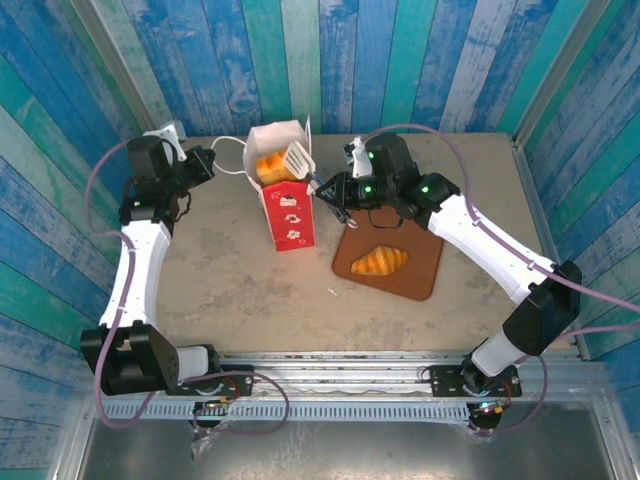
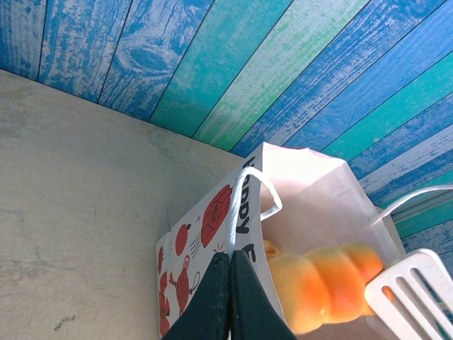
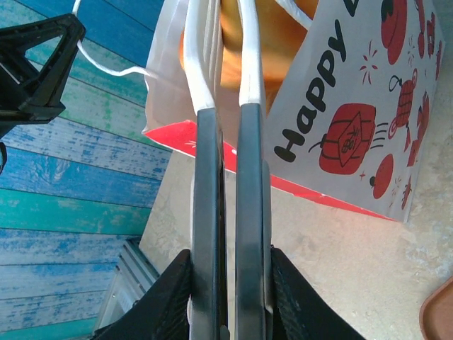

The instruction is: Place the fake bread into the paper bag

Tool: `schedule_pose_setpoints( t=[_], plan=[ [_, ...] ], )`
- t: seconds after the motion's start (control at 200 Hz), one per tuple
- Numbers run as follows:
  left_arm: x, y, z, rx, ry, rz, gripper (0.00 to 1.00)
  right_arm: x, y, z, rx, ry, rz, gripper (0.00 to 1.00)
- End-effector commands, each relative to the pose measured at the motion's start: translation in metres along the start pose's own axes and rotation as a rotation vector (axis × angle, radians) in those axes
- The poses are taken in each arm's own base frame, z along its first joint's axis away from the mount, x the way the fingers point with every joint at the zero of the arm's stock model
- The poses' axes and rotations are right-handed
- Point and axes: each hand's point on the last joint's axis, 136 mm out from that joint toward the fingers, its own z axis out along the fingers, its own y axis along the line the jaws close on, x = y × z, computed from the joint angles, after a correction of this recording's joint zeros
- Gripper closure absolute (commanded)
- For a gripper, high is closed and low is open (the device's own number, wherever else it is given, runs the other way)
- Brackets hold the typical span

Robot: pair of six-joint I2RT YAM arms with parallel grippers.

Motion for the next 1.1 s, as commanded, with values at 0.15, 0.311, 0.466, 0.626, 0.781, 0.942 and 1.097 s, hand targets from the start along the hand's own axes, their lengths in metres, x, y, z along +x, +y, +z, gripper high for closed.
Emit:
schedule_pose_setpoints(
  t=[0.15,0.311,0.466,0.626,0.781,0.942,1.097],
  plan=[
    [-0.006,-0.008,-0.015,0.015,-0.033,0.029,1.0,-0.008,0.017,-0.004,-0.055,-0.026,-0.044,0.62],
    [-0.006,-0.008,-0.014,0.015,-0.031,0.028,1.0,-0.008,0.019,-0.004,-0.059,-0.026,-0.045,0.61],
    [-0.005,-0.008,-0.014,0.017,-0.03,0.027,1.0,-0.014,0.028,-0.01,-0.08,-0.044,-0.061,0.61],
    [-0.005,-0.012,-0.015,0.036,-0.028,0.022,0.91,-0.024,0.048,-0.028,-0.128,-0.083,-0.089,0.62],
    [-0.007,-0.019,-0.015,0.074,-0.028,0.014,0.74,-0.034,0.073,-0.052,-0.19,-0.126,-0.12,0.63],
    [-0.011,-0.026,-0.019,0.096,-0.036,0.015,0.46,-0.044,0.089,-0.088,-0.203,-0.218,-0.154,0.63],
    [-0.01,-0.024,-0.026,0.076,-0.054,0.031,0.24,-0.045,0.073,-0.131,-0.063,-0.328,-0.173,0.63]
  ],
)
